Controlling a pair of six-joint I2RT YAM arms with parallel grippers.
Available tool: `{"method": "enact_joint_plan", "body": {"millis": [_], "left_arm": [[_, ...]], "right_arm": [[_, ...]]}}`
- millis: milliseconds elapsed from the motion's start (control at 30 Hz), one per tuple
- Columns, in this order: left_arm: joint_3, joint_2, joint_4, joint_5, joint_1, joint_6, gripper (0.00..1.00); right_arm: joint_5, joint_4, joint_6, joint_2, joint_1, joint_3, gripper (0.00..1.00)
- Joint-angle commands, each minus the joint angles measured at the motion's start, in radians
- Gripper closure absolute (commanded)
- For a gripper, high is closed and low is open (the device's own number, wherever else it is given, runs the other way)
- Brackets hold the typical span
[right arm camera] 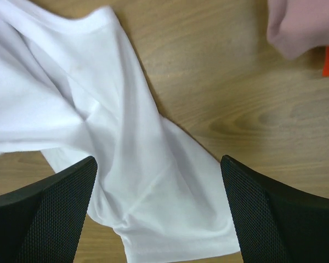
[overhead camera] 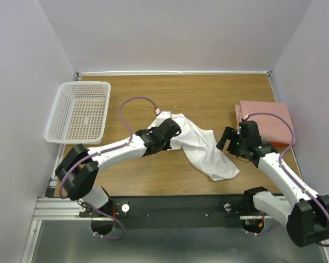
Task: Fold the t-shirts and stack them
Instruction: Flatten the tshirt out
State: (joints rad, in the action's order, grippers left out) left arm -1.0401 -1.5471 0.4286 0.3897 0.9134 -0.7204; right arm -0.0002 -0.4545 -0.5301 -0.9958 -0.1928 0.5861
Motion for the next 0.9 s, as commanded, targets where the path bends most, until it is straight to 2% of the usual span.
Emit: {"method": "enact_joint_plan", "body": {"millis": [0,267,500,633,800,867], "left_arm": [[0.130,0.152,0.068,0.139,-0.082,-0.128,1.00],[0.325,0.361,0.113,0.215,-0.240,-0.277,1.00],[0.328,0.412,0.203,0.308,-0.257,-0.376,1.00],[0.331,0.413,0.194,0.308,-0.257,-0.370,1.00],[0.339,0.417,0.167,0.302,-0.257,-0.343,1.00],[0.339,0.423,0.160,0.295,-0.258,-0.337,1.00]], "right_arm": [[0.176,-0.107,-0.100,-0.006,-0.077,0.023,0.00],[0.195,-0.184,-0.263,0.057,-0.089,-0.019,0.00],[0.151,-0.251,-0.401,-0.001,-0.124,-0.068,0.00],[0.117,-0.263,-0.449,0.009,-0.145,-0.112,0.01],[0.052,-0.277,-0.479,0.008,-0.203,-0.143,0.12],[0.048,-0.306,-0.484,0.011,-0.221,-0.146,0.21]]}}
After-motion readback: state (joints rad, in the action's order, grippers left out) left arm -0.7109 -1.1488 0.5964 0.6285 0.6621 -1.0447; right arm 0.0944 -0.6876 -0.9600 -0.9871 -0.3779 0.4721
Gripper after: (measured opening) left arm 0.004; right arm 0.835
